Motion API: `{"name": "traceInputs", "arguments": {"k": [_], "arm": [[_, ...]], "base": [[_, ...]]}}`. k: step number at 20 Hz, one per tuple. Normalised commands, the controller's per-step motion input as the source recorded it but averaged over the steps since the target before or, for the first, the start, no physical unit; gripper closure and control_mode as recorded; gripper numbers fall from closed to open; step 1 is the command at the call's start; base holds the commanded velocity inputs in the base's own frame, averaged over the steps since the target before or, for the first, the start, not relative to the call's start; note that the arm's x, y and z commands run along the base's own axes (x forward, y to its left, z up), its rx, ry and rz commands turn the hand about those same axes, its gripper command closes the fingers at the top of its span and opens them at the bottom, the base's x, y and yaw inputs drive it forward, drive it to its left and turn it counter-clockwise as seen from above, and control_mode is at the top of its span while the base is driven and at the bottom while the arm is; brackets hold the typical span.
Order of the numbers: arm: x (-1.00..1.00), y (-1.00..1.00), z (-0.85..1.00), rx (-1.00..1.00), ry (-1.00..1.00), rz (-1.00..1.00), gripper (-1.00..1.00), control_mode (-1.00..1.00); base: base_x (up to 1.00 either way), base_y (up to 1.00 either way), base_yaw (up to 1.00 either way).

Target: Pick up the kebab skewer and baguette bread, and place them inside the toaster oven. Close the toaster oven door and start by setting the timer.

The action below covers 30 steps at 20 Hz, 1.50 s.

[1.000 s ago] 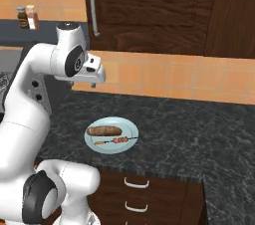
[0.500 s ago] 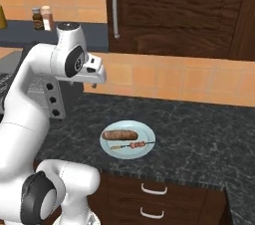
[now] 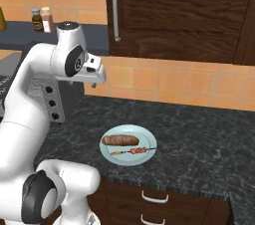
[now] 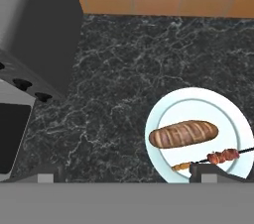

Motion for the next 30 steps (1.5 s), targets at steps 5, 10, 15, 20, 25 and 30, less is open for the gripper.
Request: {"name": "traceInputs", "arguments": {"k": [5, 10, 15, 20, 25, 30], "arm": [[0.0, 0.0, 0.0, 0.0, 0.0, 0.0, -1.0, 1.0], [-0.05, 0.39, -0.04, -0.01, 0.0, -0.01, -1.0, -1.0], [-0.16, 0.99, -0.12, -0.04, -0.09, 0.0, -1.0, -1.0], [-0.14, 1.0, -0.23, -0.04, -0.17, 0.0, -1.0, -1.0], [-0.25, 0.96, -0.13, 0.0, -0.37, 0.0, -1.0, -1.0], [-0.19, 0.55, -0.01, 0.01, -0.5, 0.0, -1.0, -1.0]], "base": [[0.11, 0.13, 0.0], [0.0, 0.01, 0.0], [0.0, 0.0, 0.0], [0.0, 0.0, 0.0], [0.0, 0.0, 0.0], [0.0, 0.0, 0.0]]}}
